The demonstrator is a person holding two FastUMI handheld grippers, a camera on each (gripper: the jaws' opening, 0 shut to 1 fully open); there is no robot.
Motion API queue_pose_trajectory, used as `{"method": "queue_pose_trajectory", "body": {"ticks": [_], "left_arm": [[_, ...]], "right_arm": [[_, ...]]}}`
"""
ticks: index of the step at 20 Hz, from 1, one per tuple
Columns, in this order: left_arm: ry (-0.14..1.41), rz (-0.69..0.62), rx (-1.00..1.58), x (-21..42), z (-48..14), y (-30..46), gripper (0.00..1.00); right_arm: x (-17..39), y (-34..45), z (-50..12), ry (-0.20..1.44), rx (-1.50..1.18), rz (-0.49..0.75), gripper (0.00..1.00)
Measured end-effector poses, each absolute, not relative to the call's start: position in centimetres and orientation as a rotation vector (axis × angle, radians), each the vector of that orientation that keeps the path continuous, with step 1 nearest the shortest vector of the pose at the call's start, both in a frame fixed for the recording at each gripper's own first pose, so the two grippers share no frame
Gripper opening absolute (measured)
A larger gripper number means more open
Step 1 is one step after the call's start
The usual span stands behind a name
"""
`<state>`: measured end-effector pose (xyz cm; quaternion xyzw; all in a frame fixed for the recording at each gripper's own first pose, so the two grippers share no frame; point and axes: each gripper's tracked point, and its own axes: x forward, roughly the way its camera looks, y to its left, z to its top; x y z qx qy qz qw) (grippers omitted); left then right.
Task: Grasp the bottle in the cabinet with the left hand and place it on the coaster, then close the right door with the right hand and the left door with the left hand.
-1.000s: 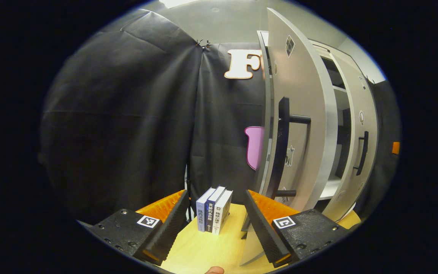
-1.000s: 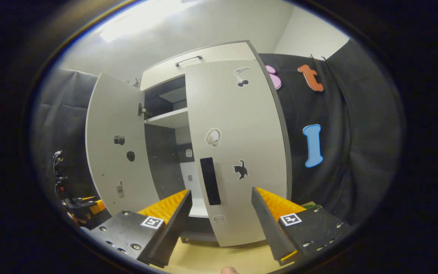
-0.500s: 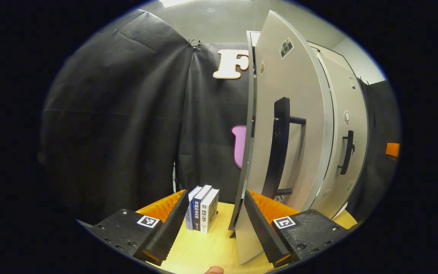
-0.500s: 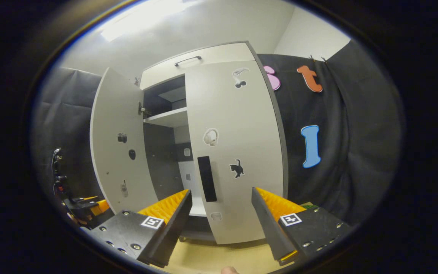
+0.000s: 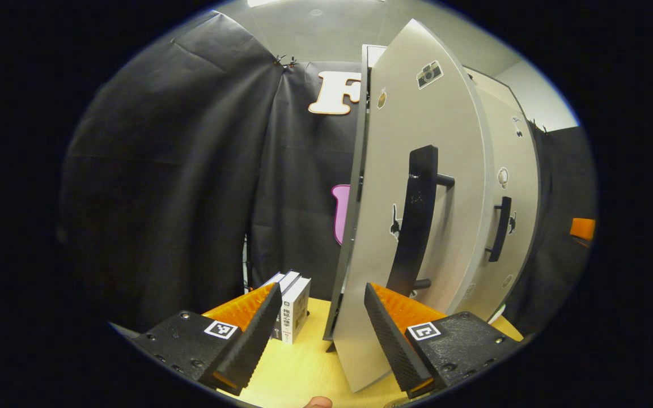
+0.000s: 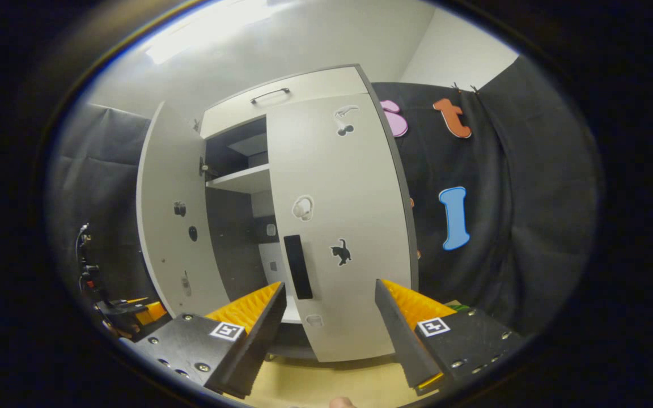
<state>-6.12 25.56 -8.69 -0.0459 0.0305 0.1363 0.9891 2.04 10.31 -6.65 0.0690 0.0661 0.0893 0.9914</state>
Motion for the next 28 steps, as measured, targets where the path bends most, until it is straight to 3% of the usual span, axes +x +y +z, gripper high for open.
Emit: {"method": "queue_pose_trajectory", "body": {"ticks": [2, 3, 4, 6, 8, 9, 10, 12, 14, 15, 23, 24, 26, 27, 28], "left_arm": [[0.062, 0.260, -0.086, -5.8, -8.6, 24.8, 0.93], [0.062, 0.253, -0.086, -5.7, -8.6, 24.5, 0.93], [0.063, 0.245, -0.088, -5.6, -8.7, 24.2, 0.93], [0.066, 0.241, -0.098, -5.3, -8.7, 23.8, 0.93], [0.066, 0.241, -0.104, -5.1, -8.7, 23.7, 0.93], [0.065, 0.240, -0.105, -5.0, -8.5, 23.7, 0.93], [0.066, 0.240, -0.104, -4.9, -8.6, 23.7, 0.93], [0.067, 0.239, -0.099, -4.9, -8.5, 23.5, 0.93], [0.068, 0.240, -0.097, -4.9, -8.5, 23.4, 0.93], [0.069, 0.240, -0.098, -4.8, -8.5, 23.3, 0.93], [0.061, 0.203, -0.100, -4.0, -8.1, 21.6, 0.93], [0.059, 0.198, -0.100, -3.7, -8.1, 21.4, 0.93], [0.058, 0.186, -0.103, -3.2, -8.0, 21.0, 0.93], [0.059, 0.179, -0.104, -2.9, -8.1, 20.7, 0.93], [0.058, 0.171, -0.103, -2.8, -7.9, 20.4, 0.93]], "right_arm": [[2.1, 10.0, -6.8, 0.135, 0.137, 0.172, 0.95], [2.1, 9.9, -6.8, 0.136, 0.135, 0.169, 0.91], [2.0, 9.7, -6.8, 0.137, 0.135, 0.165, 0.95], [2.2, 9.4, -6.8, 0.138, 0.134, 0.159, 0.91], [2.2, 9.2, -6.7, 0.136, 0.135, 0.155, 0.95], [2.4, 9.1, -6.6, 0.135, 0.136, 0.154, 0.91], [2.4, 9.1, -6.6, 0.135, 0.136, 0.153, 0.95], [2.4, 8.9, -6.7, 0.135, 0.138, 0.153, 0.91], [2.5, 8.9, -6.7, 0.137, 0.138, 0.153, 0.91], [2.6, 8.9, -6.6, 0.137, 0.140, 0.154, 0.95], [2.3, 8.2, -6.7, 0.140, 0.143, 0.142, 0.95], [2.3, 8.1, -6.9, 0.142, 0.145, 0.139, 0.91], [2.4, 7.8, -6.9, 0.145, 0.148, 0.133, 0.91], [2.4, 7.6, -6.8, 0.145, 0.147, 0.129, 0.95], [2.5, 7.4, -6.8, 0.144, 0.147, 0.126, 0.91]]}}
